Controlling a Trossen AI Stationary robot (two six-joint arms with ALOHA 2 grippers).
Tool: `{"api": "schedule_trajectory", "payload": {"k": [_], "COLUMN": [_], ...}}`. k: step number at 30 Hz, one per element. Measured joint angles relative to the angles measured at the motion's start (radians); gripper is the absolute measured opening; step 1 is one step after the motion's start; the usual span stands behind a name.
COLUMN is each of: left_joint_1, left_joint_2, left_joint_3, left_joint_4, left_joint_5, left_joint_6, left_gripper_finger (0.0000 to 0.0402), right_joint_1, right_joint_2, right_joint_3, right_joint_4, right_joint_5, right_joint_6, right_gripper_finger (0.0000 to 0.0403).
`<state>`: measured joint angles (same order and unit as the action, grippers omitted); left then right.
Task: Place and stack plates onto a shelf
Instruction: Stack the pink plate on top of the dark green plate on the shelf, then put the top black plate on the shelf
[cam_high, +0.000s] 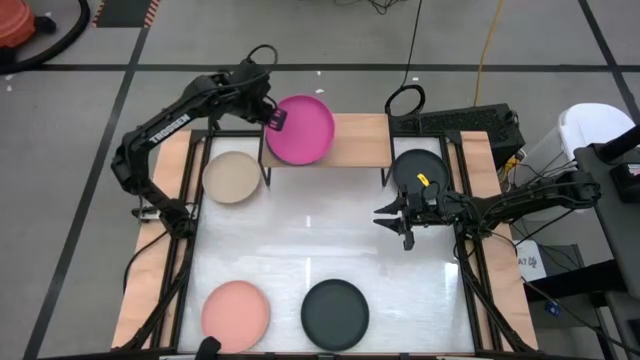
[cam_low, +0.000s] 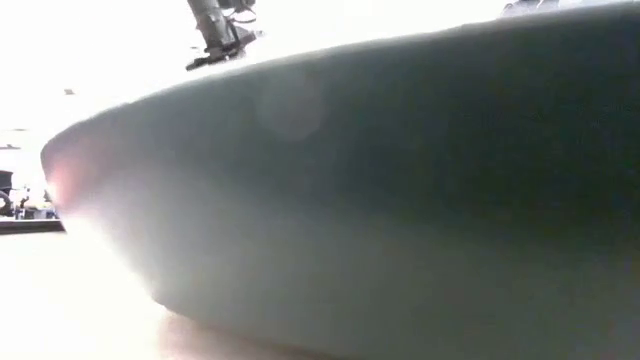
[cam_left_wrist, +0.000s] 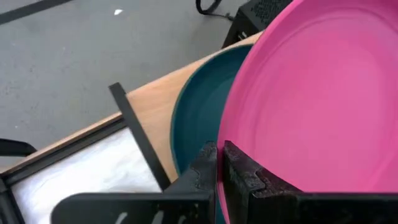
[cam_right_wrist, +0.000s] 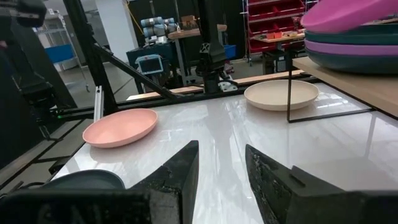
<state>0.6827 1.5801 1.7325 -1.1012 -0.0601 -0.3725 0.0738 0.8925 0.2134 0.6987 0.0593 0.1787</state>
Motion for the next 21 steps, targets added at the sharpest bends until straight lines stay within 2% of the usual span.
{"api": "schedule_trajectory", "payload": {"k": [8,14,21], "left_joint_1": [0.002,0.000,-0.007], "left_joint_2": [0.040,0.038,0.038], "left_joint_3": [-0.002,-0.003,-0.003], "left_joint_4": [0.004,-0.009,-0.003], "left_joint_5": [-0.020,-0.128,-0.132], "left_joint_6": [0.033,0.084,0.133], "left_gripper_finger": [0.0039,0.0044,0.0046], "right_joint_1": [0.000,0.000,0.000], "right_joint_2": [0.000,0.000,0.000], "right_joint_3": [0.000,0.000,0.000], "right_joint_4": [0.000,0.000,0.000], "right_joint_5": [-0.001,-0.001,-0.002], "right_joint_6": [0.000,-0.008,-0.008], "right_gripper_finger": [0.0116,0.0116,0.0116]}}
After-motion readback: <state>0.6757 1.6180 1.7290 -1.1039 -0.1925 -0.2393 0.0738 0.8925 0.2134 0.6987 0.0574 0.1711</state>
